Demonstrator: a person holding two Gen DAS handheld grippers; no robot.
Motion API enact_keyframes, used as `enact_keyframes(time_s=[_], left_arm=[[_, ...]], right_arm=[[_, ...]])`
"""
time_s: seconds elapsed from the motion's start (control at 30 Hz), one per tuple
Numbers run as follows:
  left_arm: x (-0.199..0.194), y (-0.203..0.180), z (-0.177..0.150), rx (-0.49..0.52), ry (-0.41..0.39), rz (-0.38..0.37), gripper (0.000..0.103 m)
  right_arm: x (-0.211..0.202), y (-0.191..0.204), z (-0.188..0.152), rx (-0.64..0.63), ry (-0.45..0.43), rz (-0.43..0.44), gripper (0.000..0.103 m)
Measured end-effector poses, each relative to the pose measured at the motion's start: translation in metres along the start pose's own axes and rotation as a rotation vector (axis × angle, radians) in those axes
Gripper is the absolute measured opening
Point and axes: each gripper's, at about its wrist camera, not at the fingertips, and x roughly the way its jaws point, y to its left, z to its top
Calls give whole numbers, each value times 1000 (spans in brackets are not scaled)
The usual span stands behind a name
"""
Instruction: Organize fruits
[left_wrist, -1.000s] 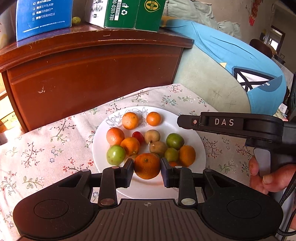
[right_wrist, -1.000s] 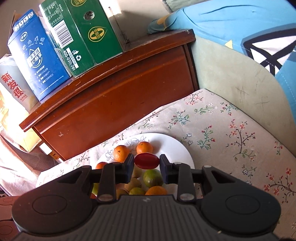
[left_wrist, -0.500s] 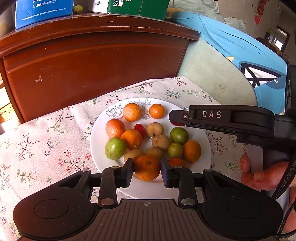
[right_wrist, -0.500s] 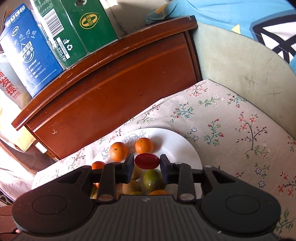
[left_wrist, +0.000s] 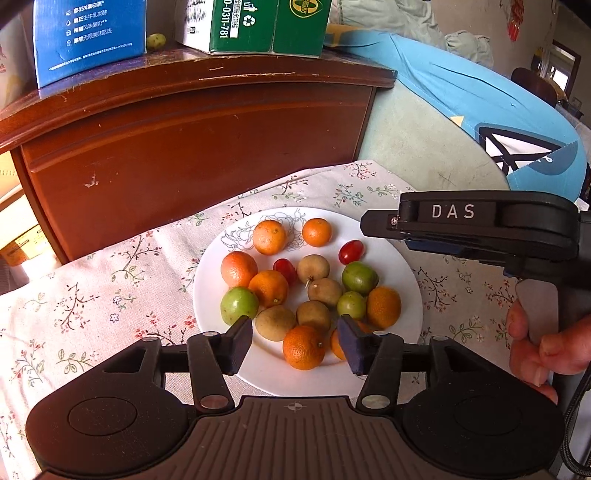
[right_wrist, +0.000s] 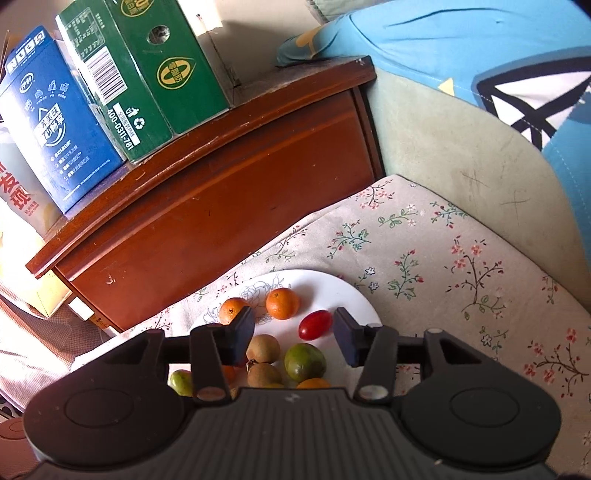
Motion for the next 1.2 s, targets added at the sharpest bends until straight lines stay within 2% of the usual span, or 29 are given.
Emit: enact_keyframes(time_s=[0.07, 0.13, 0.17, 0.3, 0.4, 0.53, 0.67, 0.77, 0.9, 1.07, 1.2], left_arm=[[-5, -2, 1, 14, -4, 11, 55], [-10, -2, 2, 22, -5, 32, 62], [-12, -2, 2, 23, -6, 41, 69], [-21, -2, 3, 36, -11, 63, 76], [-26, -2, 3, 42, -10, 77, 84], [-33, -1, 3, 67, -17, 101, 90], [-38, 1, 2, 84, -18, 128, 91], [-39, 5, 1, 74, 12, 132, 93], [-39, 10, 0, 100, 53, 151, 93], [-44, 18, 1, 110, 71, 178, 93], [-44, 23, 4, 83, 69, 201, 93]], right_arm=[[-7, 0, 0, 15, 0, -13, 52], [-14, 2, 1, 16, -2, -36, 56], [-18, 2, 0, 18, -7, -41, 57], [-32, 3, -3, 57, -10, -73, 74], [-44, 2, -6, 71, -19, -76, 78], [-61, 4, -12, 78, -27, -115, 92], [-75, 4, -16, 118, -19, -142, 100], [-81, 4, -20, 143, 8, -207, 102], [-85, 5, -29, 135, 31, -250, 102], [-87, 19, -40, 30, 72, -363, 102], [-84, 25, -44, -14, 98, -370, 102]])
